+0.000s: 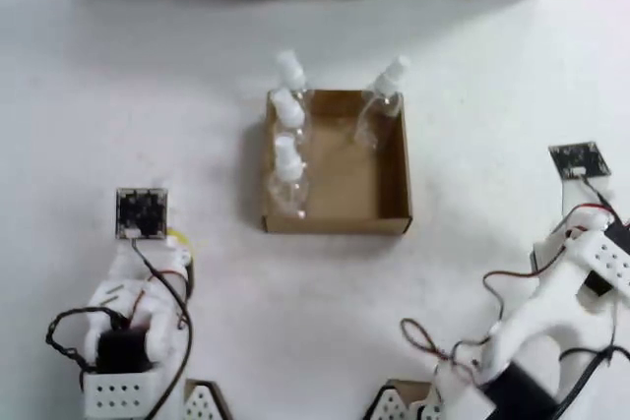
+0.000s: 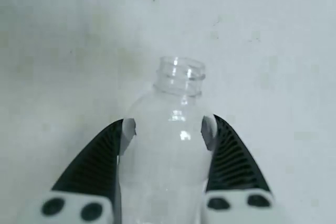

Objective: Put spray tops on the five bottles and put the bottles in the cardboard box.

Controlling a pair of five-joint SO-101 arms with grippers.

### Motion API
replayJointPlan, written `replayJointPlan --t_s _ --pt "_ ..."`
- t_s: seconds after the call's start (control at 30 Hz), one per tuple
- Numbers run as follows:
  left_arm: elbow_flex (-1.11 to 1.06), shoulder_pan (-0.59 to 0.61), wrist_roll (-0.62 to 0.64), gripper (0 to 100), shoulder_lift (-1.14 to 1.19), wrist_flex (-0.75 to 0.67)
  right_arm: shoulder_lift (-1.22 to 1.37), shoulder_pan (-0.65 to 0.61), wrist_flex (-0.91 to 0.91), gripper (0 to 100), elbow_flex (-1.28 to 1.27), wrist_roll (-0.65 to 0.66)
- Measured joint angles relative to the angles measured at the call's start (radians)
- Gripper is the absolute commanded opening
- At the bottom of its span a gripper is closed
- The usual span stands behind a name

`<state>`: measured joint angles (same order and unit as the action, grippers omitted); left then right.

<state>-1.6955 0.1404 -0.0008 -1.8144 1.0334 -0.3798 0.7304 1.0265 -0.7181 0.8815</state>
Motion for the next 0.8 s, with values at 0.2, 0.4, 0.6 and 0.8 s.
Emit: replayJointPlan --t_s 0.2,0.4,0.6,0.8 --pt "0.000 0.000 0.000 2 0.000 0.000 0.218 0.009 -0.193 15.9 -0.014 0.006" --pt "0.000 0.000 0.000 2 0.000 0.000 0.367 0.002 -0.262 22.5 0.005 0.011" --pt "0.000 0.000 0.000 2 0.000 0.000 0.419 -0.003 -0.190 26.2 0.095 0.014" --pt "0.000 0.000 0.000 2 0.000 0.000 0.422 -0.002 -0.018 26.2 0.235 -0.055"
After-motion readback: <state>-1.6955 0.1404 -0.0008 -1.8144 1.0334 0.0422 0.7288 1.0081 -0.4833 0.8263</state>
